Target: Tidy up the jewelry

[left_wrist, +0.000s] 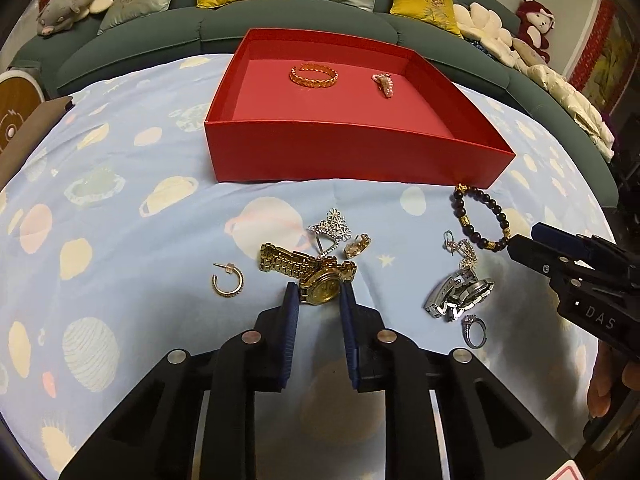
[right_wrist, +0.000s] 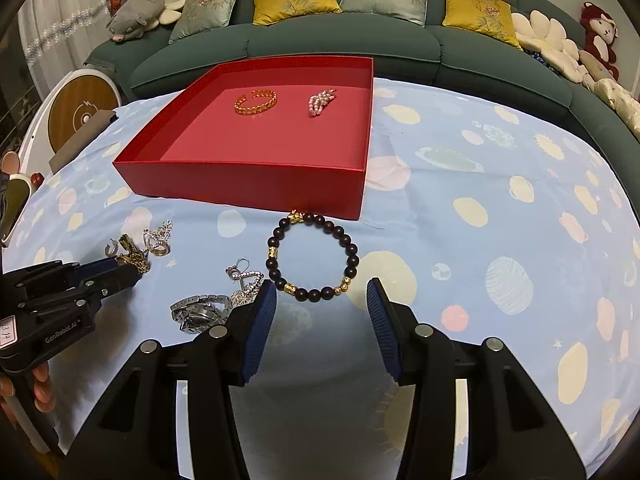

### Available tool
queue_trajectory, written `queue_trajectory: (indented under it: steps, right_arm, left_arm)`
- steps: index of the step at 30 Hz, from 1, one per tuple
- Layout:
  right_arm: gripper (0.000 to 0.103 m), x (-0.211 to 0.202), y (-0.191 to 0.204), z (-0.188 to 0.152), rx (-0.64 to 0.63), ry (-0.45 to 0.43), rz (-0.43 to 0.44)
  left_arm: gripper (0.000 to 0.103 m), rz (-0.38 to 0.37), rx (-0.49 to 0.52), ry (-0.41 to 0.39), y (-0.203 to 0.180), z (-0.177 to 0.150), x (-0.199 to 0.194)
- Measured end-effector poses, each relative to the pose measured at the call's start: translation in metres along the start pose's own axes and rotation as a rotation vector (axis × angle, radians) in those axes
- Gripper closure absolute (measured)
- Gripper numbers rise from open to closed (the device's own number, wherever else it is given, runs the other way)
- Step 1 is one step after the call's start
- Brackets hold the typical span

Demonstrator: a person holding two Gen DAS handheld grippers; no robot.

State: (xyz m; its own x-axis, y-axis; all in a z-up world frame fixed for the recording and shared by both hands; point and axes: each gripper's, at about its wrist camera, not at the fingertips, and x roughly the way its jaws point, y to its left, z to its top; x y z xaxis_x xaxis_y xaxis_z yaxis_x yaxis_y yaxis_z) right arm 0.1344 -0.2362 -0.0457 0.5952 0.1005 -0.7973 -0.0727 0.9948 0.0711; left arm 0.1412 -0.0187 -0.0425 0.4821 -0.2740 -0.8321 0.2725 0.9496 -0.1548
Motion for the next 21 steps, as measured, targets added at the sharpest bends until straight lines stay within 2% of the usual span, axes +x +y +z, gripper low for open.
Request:
queue_trajectory:
  steps: [7, 16, 21]
  right_arm:
    - [0.058, -0.004, 0.003, -0.002, -0.002, -0.003, 0.039]
    - [0.058, -0.008, 0.023, -0.011, -0.07, 0.009, 0.105]
    - [0.058, -0.009, 0.019, -0.008, -0.057, 0.007, 0.099]
  left_arm:
    - [0.1, -0.034, 0.067, -0.034, -0.012, -0.004, -0.012]
    - [0.101, -0.081, 0.076, -0.068, -0.011, -0.009, -0.036]
    - [0.103, -0.109, 0.058, -0.105, -0.006, -0.005, -0.055]
